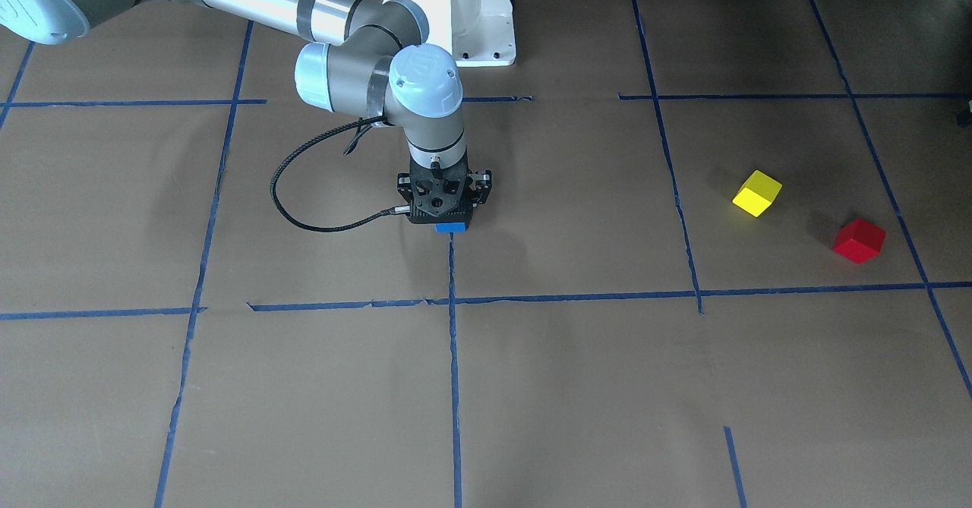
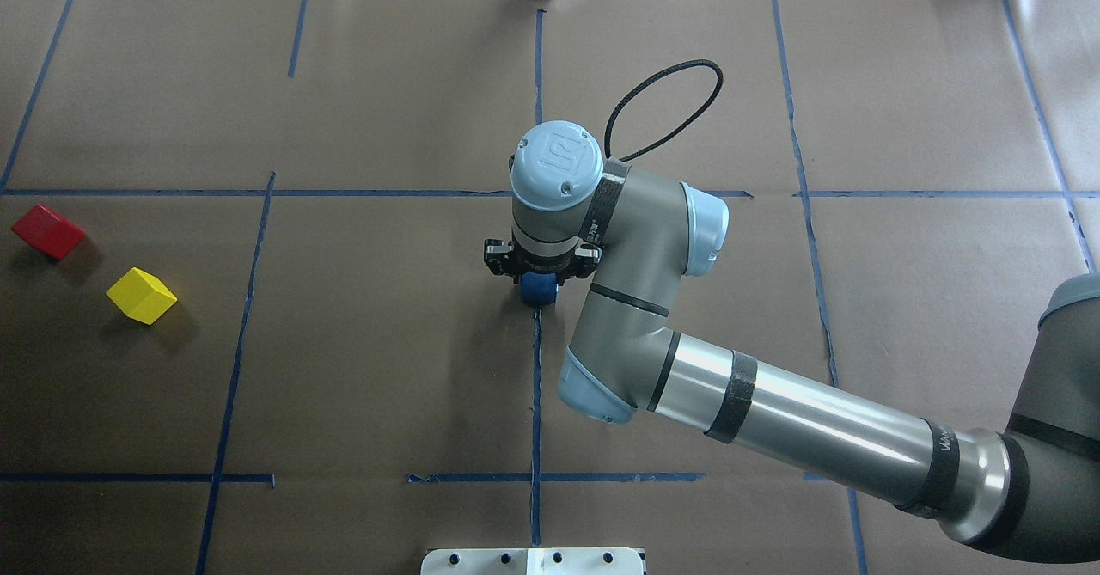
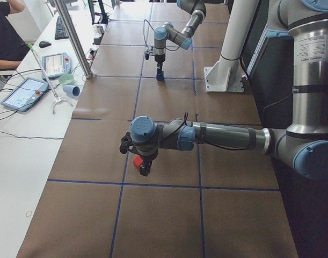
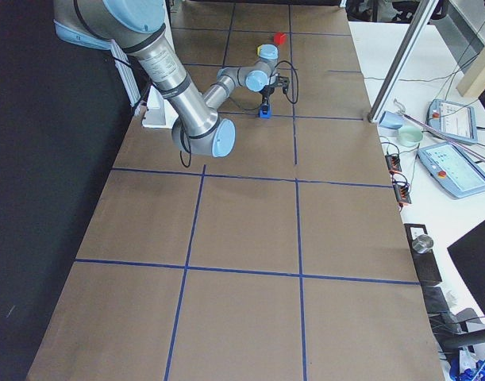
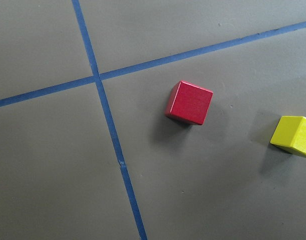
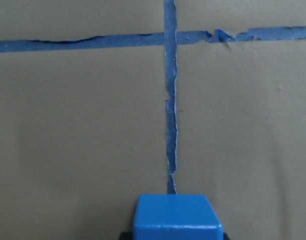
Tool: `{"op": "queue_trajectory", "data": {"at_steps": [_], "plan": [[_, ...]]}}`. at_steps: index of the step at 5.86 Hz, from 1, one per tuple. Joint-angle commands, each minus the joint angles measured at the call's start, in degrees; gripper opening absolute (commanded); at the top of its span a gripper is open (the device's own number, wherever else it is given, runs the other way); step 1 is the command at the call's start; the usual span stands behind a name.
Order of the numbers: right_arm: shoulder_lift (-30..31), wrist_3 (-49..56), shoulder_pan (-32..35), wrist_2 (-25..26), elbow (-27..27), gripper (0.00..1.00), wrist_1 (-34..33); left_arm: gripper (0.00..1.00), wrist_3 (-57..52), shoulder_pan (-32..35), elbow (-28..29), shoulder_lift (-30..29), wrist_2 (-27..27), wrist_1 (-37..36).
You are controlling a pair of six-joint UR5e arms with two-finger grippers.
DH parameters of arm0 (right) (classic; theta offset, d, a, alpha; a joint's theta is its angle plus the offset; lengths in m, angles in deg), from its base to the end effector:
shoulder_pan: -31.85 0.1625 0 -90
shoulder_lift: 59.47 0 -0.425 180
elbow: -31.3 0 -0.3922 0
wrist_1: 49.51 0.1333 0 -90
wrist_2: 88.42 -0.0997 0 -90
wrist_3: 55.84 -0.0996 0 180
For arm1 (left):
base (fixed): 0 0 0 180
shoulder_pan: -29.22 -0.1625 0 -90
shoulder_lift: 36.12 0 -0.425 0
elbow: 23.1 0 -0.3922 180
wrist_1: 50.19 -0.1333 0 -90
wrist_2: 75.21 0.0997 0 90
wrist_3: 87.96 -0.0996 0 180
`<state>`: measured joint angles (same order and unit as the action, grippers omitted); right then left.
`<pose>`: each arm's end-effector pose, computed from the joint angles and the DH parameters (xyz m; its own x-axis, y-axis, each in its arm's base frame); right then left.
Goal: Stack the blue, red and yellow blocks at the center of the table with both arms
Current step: 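Open the right gripper to release the blue cube at center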
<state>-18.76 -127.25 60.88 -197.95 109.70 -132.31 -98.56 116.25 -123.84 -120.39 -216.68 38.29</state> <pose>-0.6242 -0.4608 0.1961 0.6672 0.0267 0.7444 -0.0405 0.9992 0.0005 -0.0319 -0.4538 0.6070 0.5995 0.2618 -0.7563 -0.1648 0.9651 0.2035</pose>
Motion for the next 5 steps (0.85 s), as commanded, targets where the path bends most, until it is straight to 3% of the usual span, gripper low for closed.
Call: {"op": "queue_trajectory", "data": {"at_steps": [1, 2, 3, 4, 5], "plan": [[-0.19, 1.26, 0.85, -0.15, 1.83, 1.0, -0.34, 1.0, 5.55, -3.06, -0.51, -0.54, 0.32, 2.47], [1.46, 1.27, 2.77, -1.54, 6.97, 1.0, -2.34, 1.0, 7.16, -7.88, -0.16, -0.55, 0.58, 8.23], [6.61, 1.44, 6.97, -5.82, 16.16, 1.0, -4.54, 1.0, 11.09, -12.45, 0.36, -0.9, 1.02, 14.38], [16.93, 3.01, 10.31, -9.17, 26.09, 1.0, -4.38, 1.0, 11.65, -18.76, 0.72, -1.07, 6.33, 21.31], [23.13, 9.38, 13.13, -10.68, 30.8, 1.0, -4.3, 1.0, 13.13, -22.39, 0.81, -3.08, 8.82, 21.82]]}}
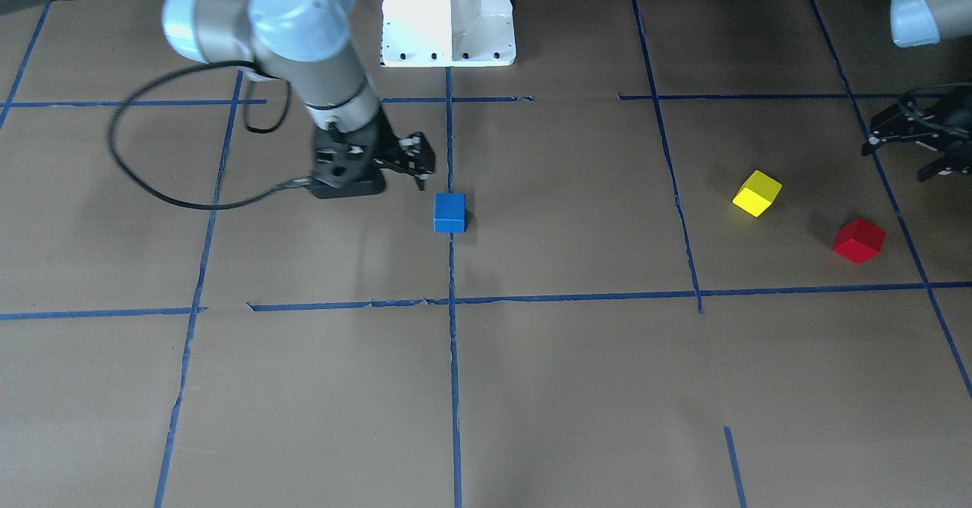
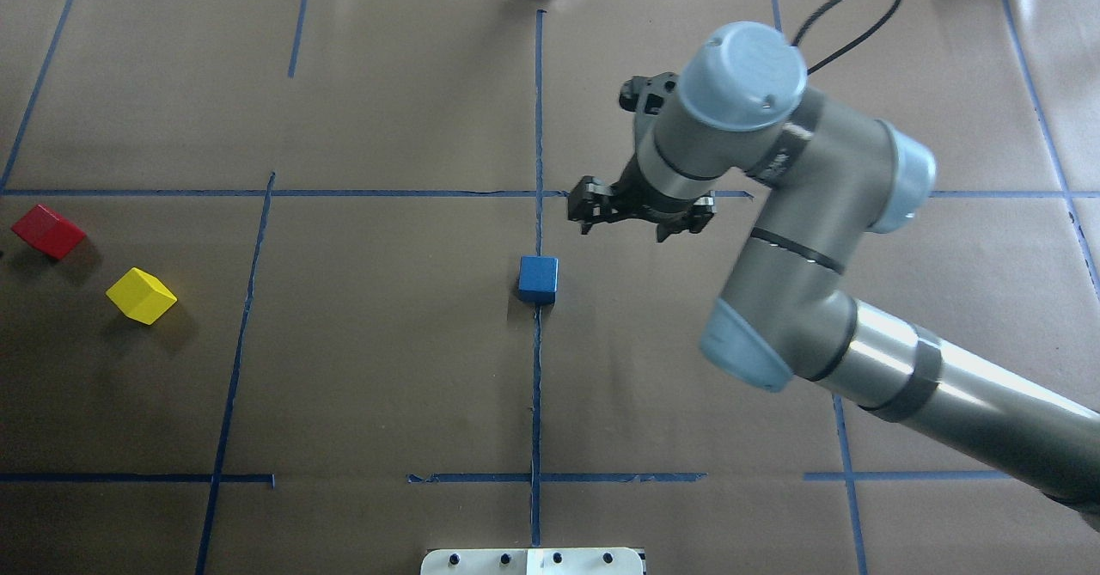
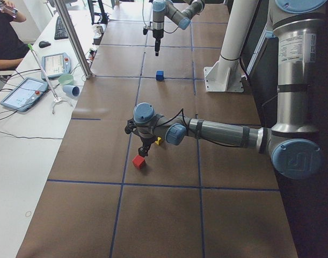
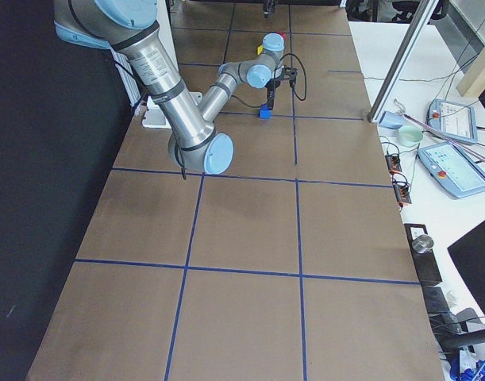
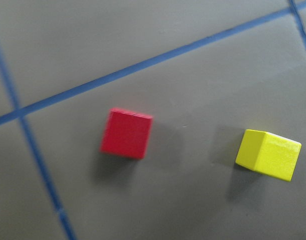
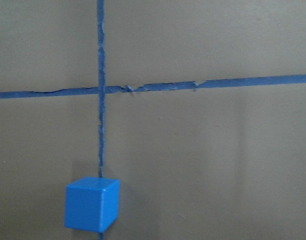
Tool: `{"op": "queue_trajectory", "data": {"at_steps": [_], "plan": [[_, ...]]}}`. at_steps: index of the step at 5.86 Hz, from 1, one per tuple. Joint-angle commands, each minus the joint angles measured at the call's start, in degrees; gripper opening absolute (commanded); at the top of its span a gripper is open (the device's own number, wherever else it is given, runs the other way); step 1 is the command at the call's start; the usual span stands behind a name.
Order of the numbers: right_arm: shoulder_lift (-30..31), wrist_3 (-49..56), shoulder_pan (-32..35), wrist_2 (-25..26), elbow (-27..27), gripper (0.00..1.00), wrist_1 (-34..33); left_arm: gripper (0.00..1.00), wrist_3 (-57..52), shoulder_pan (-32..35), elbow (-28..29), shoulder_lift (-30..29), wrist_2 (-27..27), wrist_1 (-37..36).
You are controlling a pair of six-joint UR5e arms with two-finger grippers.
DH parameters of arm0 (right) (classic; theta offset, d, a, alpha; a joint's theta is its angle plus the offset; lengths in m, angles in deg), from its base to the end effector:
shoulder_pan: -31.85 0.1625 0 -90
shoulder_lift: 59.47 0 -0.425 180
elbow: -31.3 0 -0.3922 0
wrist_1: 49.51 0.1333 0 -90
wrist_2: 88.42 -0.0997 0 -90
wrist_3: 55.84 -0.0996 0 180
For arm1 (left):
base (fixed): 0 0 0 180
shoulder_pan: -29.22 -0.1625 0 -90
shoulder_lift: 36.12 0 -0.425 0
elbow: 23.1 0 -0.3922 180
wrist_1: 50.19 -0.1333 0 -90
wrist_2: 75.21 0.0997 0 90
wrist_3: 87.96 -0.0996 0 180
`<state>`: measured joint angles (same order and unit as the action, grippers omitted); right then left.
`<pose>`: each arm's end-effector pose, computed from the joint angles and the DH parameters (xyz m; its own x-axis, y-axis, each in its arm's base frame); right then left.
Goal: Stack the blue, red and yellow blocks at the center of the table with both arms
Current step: 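Raise the right gripper away while the left gripper grasps the red cube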
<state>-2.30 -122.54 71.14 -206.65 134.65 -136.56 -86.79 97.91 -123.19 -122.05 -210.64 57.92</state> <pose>-0.4358 -0.4679 0.2187 0.5763 0.0213 0.8170 -0.0579 0.9982 0.0148 0.1162 -0.4693 0.5683 0.5546 0.5089 -0.6584 -0.3204 0.8608 0.3954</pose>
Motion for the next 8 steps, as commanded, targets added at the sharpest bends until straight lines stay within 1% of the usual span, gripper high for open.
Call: {"op": "queue_trajectory", "data": {"at_steps": [1, 2, 3, 4, 5, 6, 7, 8], "plan": [[10.64, 7.78, 4.47, -2.7, 7.72, 1.0, 0.3, 1.0, 6.86, -9.05, 0.16, -4.48, 3.24, 2.2], [13.03, 10.69, 5.79, -3.23, 8.87, 1.0, 0.3, 1.0, 7.26, -12.06, -0.28, -4.77, 8.03, 2.46], [14.36, 12.19, 6.58, -4.11, 8.97, 1.0, 0.39, 1.0, 7.09, -12.09, 0.68, -3.99, 11.47, 4.55], [14.55, 12.3, 6.51, -4.11, 8.97, 1.0, 0.39, 1.0, 4.31, -12.09, 3.3, -4.85, 11.51, 4.83], [14.64, 12.21, 6.5, -4.03, 9.06, 1.0, 0.39, 1.0, 3.5, -11.22, 4.63, -5.3, 11.59, 4.48], [14.72, 12.21, 6.42, -4.03, 9.06, 1.0, 0.47, 1.0, 3.4, -7.12, 6.03, -6.08, 11.33, 4.22], [14.81, 12.21, 6.42, -3.85, 8.97, 1.0, 0.39, 1.0, 3.4, -4.56, 7.61, -6.53, 11.59, 4.39], [14.81, 12.21, 6.33, -3.68, 8.97, 1.0, 0.39, 1.0, 3.57, -2.88, 11.89, -8.18, 11.6, 4.65]]}}
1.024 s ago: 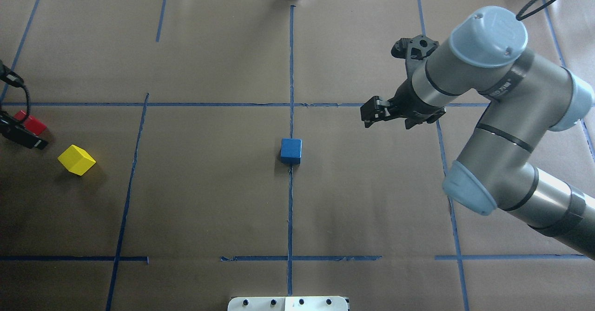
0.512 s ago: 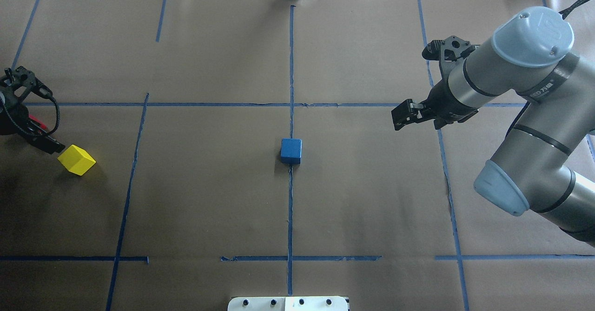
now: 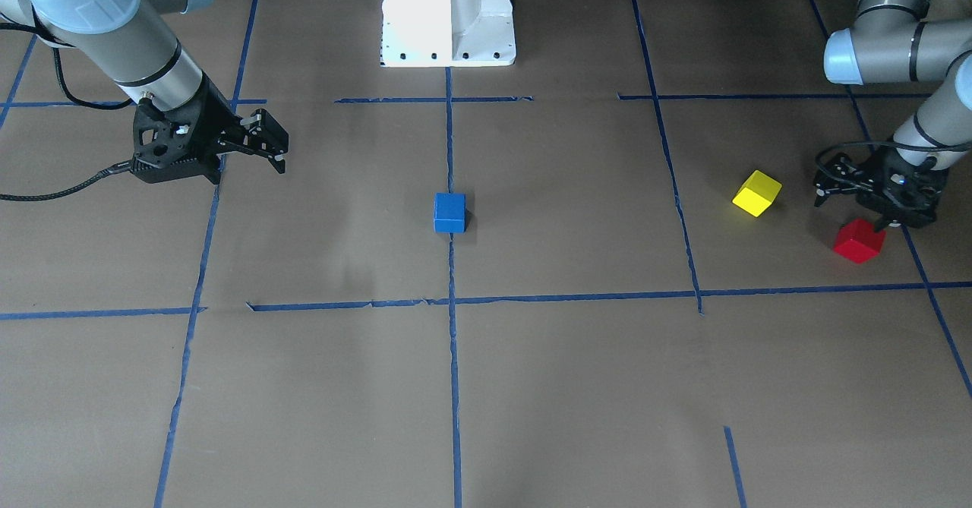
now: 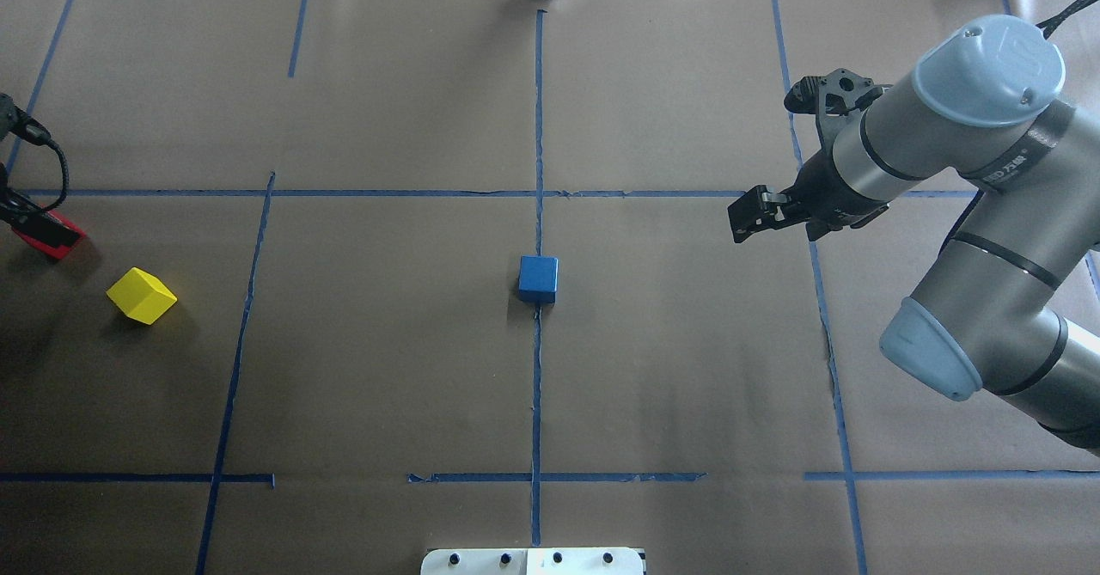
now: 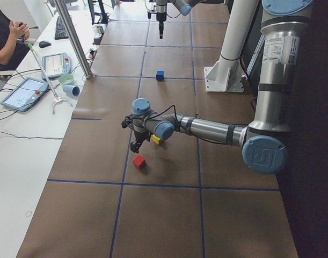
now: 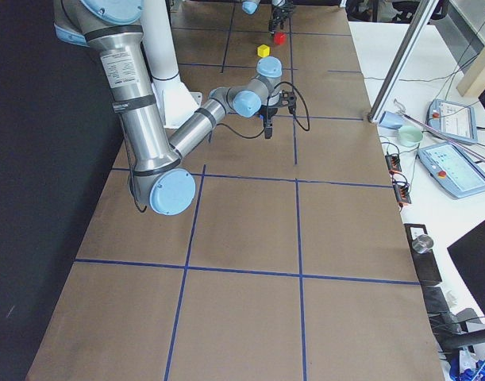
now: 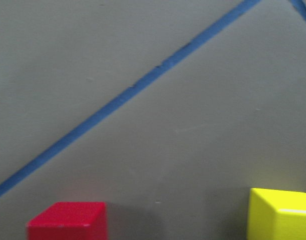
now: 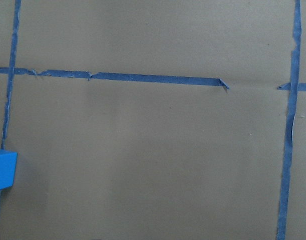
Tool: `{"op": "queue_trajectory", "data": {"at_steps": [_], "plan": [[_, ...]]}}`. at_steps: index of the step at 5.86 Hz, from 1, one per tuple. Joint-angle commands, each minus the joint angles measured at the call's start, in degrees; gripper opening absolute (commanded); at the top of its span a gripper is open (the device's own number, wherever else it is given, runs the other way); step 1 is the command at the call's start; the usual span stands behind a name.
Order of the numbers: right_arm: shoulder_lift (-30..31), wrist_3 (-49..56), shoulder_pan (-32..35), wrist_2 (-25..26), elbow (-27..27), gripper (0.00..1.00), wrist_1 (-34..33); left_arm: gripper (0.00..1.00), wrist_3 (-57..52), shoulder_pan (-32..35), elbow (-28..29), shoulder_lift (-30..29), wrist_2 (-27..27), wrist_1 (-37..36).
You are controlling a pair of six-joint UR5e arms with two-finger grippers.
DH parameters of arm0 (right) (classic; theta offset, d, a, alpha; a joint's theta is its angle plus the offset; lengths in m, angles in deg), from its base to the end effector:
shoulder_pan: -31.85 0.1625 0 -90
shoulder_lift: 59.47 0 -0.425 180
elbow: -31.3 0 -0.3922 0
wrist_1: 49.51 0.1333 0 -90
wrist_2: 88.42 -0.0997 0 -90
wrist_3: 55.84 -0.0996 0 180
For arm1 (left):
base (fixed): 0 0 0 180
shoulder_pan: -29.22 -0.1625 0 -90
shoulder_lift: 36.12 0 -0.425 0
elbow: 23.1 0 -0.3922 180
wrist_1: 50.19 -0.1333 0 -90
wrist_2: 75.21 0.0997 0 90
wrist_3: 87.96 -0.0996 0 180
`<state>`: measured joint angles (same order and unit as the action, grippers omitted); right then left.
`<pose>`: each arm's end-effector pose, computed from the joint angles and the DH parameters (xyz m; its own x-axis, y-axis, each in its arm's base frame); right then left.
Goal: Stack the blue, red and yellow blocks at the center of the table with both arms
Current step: 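Raise the right gripper away while the left gripper grasps the red cube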
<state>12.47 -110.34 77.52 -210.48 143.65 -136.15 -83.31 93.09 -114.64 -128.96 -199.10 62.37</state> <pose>-0.3343 -0.4573 0.3043 0.6139 -0.0759 0.7858 0.0084 0.9959 0.0897 0.1673 -0.5177 0.5856 0.6638 0.5256 -0.5322 -0.3399 0.8458 0.4113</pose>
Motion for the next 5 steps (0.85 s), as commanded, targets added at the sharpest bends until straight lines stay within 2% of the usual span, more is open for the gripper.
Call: {"op": "queue_trajectory", "data": {"at_steps": [1, 2, 3, 5], "plan": [[-0.05, 0.0, -0.14, 0.08, -0.03, 1.0, -0.02, 1.0, 0.36, 2.05, 7.91, -3.29, -0.3, 0.29], [-0.05, 0.0, -0.14, 0.25, -0.03, 1.0, -0.02, 1.0, 0.53, 2.05, 9.0, -4.26, -1.08, 0.29], [-0.14, -0.08, -0.14, 0.16, 0.06, 1.0, -0.02, 1.0, 0.36, 2.14, 10.58, -4.19, -5.01, 0.29], [-0.14, -0.17, -0.23, 0.16, -0.03, 1.0, 0.07, 1.0, -0.17, 2.05, 12.34, -4.01, -5.22, 0.82]]}}
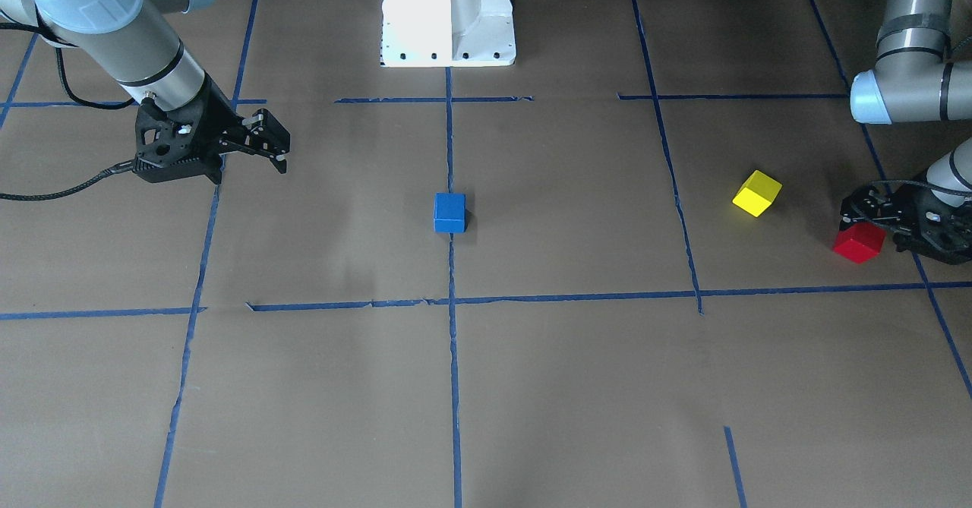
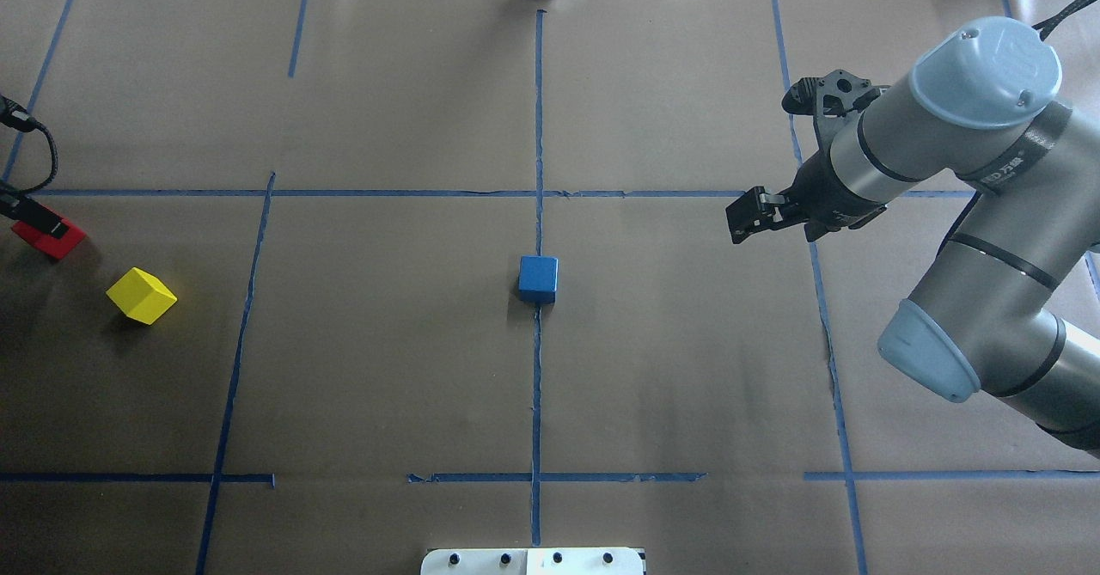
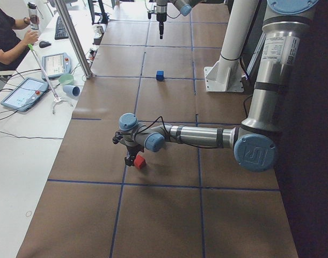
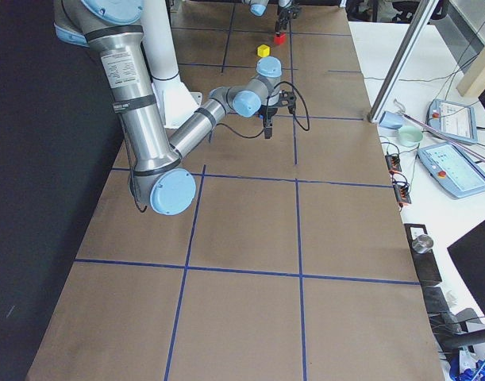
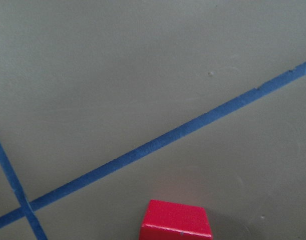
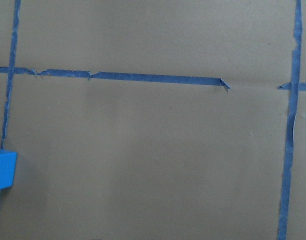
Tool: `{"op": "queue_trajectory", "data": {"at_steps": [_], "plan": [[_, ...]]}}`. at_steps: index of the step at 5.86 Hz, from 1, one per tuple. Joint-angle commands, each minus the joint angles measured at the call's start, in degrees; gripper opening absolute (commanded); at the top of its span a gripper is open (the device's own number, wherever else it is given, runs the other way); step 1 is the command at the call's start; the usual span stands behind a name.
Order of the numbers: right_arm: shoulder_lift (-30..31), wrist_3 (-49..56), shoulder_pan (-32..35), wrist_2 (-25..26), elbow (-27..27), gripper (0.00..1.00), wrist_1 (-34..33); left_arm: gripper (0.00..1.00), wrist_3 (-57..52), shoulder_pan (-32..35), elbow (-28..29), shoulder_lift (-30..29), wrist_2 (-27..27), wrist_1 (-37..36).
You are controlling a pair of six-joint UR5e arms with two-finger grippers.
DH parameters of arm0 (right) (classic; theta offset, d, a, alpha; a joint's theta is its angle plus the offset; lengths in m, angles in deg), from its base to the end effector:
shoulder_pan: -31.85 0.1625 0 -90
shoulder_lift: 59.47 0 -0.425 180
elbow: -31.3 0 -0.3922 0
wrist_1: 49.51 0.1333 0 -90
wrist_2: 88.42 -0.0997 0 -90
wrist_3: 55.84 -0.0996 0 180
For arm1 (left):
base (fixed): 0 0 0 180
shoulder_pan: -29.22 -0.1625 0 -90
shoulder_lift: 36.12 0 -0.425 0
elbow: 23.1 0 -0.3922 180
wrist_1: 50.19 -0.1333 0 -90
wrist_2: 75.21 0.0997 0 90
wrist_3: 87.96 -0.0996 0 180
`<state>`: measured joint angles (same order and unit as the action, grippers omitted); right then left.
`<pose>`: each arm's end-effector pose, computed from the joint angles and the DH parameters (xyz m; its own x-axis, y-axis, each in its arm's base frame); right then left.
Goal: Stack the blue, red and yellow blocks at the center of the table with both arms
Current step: 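Raise the right gripper away while the left gripper grasps the red cube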
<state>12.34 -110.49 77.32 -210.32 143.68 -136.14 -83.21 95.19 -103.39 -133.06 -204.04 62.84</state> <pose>-0.3360 -0.4565 0.3029 0.6133 -0.0770 0.7861 0.0083 0.9958 0.0911 0.1648 -0.5435 0.6416 0.6526 0.4428 -0.6149 -0.3291 0.8966 0.2964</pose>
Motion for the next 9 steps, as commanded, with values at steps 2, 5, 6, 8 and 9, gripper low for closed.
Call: {"op": "queue_trajectory", "data": {"at_steps": [2, 5, 6, 8, 9], "plan": [[-0.01, -0.03, 0.06, -0.09, 0.11, 1.0, -0.02, 1.0, -0.19, -0.32, 3.9, -0.43, -0.2, 3.6], [0.08, -0.11, 0.06, 0.0, 0.11, 1.0, -0.02, 0.21, -0.1, -0.67, 4.44, -1.75, -0.37, 3.34], [0.17, -0.11, 0.23, 0.0, 0.2, 1.0, -0.02, 0.03, 0.6, -0.67, 4.7, -2.19, -2.2, 3.25], [5.68, 0.15, 2.76, -0.27, 4.75, 1.0, -0.11, 0.0, 15.77, -0.41, 0.69, -8.31, -12.17, 1.85], [9.71, 0.32, 4.96, -0.27, 6.77, 1.0, -0.03, 0.0, 28.77, -0.58, -5.35, -9.48, -12.24, 1.67]]}}
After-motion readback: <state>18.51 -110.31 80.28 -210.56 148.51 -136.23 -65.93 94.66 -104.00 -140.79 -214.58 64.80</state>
